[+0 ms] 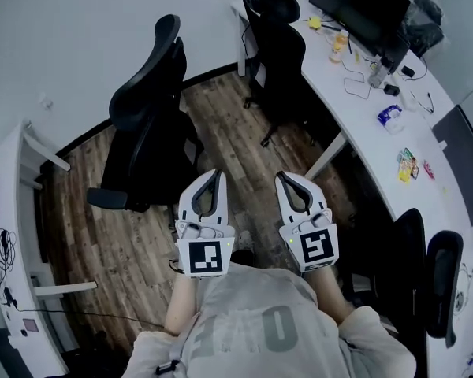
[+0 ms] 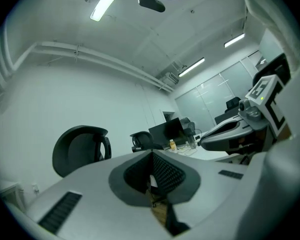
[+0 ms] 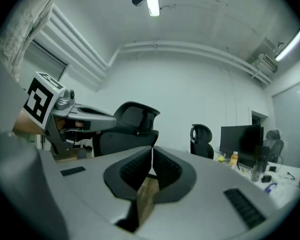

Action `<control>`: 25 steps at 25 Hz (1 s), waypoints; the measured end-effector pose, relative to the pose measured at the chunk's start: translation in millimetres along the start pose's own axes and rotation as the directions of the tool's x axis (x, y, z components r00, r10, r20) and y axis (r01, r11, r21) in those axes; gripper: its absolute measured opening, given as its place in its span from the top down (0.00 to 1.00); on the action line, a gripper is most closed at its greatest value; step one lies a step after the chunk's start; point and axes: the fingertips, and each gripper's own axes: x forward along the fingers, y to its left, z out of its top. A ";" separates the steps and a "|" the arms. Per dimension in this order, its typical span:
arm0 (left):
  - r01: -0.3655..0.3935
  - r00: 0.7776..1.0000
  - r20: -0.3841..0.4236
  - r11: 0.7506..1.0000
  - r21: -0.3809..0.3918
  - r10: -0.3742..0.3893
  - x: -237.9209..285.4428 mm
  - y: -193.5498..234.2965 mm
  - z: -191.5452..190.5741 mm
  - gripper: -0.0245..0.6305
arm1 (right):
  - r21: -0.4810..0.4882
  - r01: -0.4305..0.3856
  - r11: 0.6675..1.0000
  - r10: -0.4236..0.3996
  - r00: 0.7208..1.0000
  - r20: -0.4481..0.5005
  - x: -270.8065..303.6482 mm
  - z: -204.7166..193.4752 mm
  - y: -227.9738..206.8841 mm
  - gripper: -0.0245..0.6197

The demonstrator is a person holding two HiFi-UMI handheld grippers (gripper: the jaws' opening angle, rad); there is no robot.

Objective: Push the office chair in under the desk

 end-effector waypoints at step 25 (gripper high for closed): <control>-0.323 0.945 -0.102 0.936 -0.137 0.311 165.3 150.4 -42.8 0.94 | 0.062 -0.500 0.864 0.489 0.862 0.131 281.3 36.9 -32.3 0.93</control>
